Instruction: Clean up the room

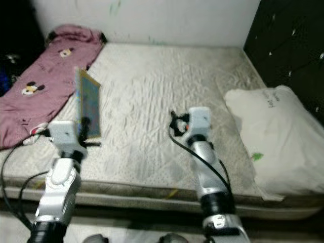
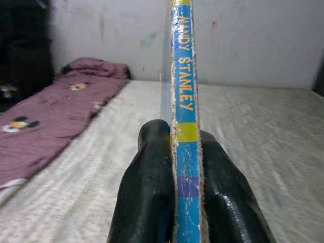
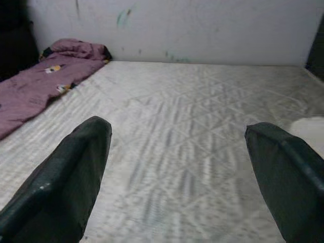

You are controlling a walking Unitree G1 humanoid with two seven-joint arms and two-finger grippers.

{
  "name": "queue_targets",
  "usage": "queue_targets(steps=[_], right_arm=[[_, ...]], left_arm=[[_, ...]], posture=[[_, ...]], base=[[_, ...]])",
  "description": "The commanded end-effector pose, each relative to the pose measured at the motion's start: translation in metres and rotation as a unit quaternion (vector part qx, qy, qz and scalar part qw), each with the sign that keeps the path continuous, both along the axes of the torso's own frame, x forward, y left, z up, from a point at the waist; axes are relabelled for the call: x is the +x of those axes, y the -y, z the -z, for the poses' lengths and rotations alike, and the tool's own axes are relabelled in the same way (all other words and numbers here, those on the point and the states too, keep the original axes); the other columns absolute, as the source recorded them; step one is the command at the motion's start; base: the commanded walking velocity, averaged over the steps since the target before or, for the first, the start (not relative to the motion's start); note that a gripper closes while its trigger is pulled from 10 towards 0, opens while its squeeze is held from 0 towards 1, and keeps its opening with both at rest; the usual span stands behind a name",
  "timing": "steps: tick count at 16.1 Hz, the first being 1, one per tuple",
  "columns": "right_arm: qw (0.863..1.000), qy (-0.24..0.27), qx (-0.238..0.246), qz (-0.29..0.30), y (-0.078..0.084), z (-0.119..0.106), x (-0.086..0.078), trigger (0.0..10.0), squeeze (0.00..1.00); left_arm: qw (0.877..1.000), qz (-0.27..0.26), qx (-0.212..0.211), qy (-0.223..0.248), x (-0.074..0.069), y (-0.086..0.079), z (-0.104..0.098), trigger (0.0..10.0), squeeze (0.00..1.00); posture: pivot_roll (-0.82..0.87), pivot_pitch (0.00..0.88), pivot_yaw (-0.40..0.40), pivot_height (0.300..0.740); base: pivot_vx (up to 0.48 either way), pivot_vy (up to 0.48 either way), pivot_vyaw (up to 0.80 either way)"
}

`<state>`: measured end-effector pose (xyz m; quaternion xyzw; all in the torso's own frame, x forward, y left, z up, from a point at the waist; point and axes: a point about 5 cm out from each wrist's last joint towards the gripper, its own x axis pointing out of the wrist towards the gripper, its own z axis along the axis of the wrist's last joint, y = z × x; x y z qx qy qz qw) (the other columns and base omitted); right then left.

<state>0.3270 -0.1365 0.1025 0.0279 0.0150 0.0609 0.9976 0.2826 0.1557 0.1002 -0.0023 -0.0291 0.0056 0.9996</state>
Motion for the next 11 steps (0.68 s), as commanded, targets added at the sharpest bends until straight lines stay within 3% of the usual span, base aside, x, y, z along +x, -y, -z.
queue_targets(steps=[1,7,10,11], right_arm=[[1.0,0.001,0.003,-0.008,-0.0059,-0.0013,0.0012,10.0,0.0],[1.0,0.001,0.003,-0.007,-0.0055,-0.0011,0.0015,10.0,0.0],[1.0,0.0,0.002,-0.007,-0.0055,-0.0012,0.0016,10.0,0.0],[1.0,0.0,0.002,-0.007,-0.0053,-0.001,0.0015,10.0,0.0]], left_arm=[[1.0,-0.004,0.002,0.025,0.0028,-0.0038,-0.011,10.0,0.0],[1.0,-0.003,0.001,0.025,0.0031,-0.0029,-0.0111,10.0,0.0],[1.0,-0.009,-0.004,0.025,0.0036,-0.0029,-0.0107,10.0,0.0],[1.0,-0.019,0.012,0.016,0.0048,-0.0033,-0.0085,10.0,0.0]], posture=[[-0.05,0.004,-0.025,0.74],[-0.05,0.003,-0.025,0.74],[-0.05,0.003,-0.025,0.74],[-0.05,0.002,-0.025,0.74]], base=[[0.0,-0.292,0.0],[0.0,-0.298,0.0],[0.0,0.0,0.0],[0.0,0.0,0.0]])
